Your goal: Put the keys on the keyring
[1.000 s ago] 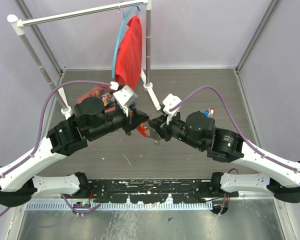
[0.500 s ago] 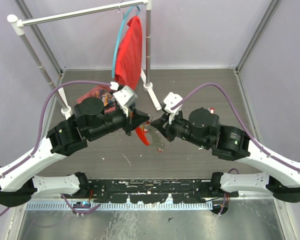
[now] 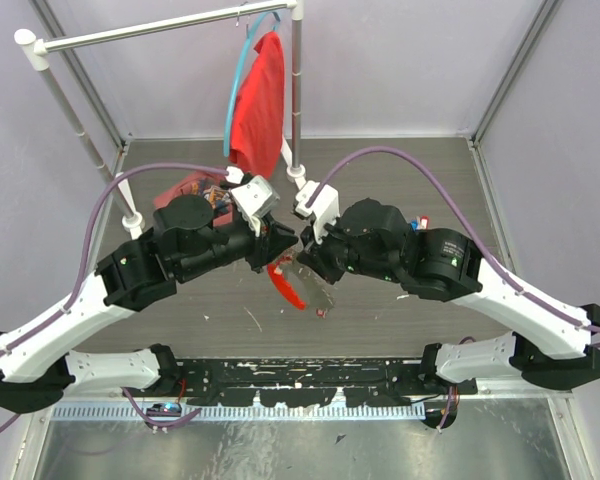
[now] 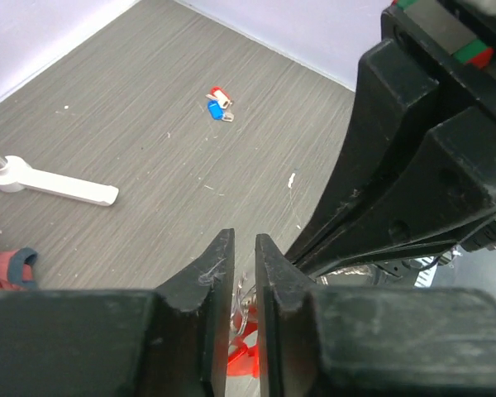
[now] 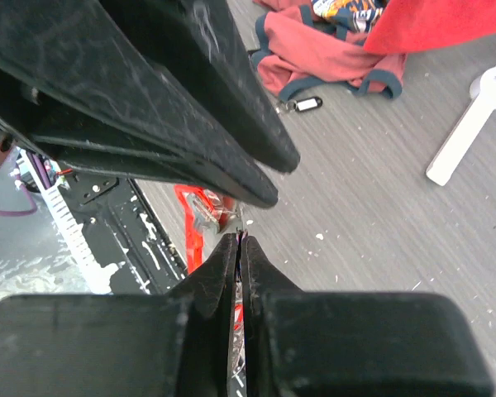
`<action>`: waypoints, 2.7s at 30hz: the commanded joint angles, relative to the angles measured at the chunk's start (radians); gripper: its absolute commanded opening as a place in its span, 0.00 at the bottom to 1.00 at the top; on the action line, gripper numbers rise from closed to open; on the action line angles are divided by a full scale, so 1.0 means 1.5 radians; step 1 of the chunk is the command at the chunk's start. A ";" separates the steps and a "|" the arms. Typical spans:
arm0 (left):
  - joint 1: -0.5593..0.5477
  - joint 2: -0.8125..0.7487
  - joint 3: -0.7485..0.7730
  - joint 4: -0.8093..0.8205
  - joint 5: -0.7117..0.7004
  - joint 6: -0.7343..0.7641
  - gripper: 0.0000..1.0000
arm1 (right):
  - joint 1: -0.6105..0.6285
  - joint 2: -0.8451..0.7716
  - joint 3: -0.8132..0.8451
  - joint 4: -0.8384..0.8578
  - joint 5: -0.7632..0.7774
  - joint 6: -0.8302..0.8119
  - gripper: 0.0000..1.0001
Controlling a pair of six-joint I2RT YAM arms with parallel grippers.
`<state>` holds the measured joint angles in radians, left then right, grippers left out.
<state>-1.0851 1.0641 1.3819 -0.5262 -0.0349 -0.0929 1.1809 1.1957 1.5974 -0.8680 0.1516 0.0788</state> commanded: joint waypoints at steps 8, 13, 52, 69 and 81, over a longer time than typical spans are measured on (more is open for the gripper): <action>0.002 -0.068 -0.052 0.055 -0.039 -0.002 0.48 | -0.004 0.014 0.022 -0.032 0.142 0.163 0.01; 0.002 -0.088 -0.088 0.069 -0.013 -0.011 0.55 | -0.042 0.012 0.004 -0.016 0.152 0.174 0.00; 0.002 -0.118 -0.101 0.092 0.110 0.071 0.62 | -0.061 -0.259 -0.252 0.389 -0.181 -0.201 0.01; 0.002 -0.112 -0.113 0.100 0.115 0.070 0.44 | -0.061 -0.259 -0.239 0.369 -0.124 -0.152 0.01; 0.002 -0.075 -0.102 0.119 0.193 0.066 0.05 | -0.061 -0.260 -0.250 0.388 -0.207 -0.160 0.01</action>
<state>-1.0832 0.9405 1.2011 -0.3794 0.2062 0.0006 1.0882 0.8116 1.2003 -0.3733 -0.1085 -0.1715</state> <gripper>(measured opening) 0.166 0.084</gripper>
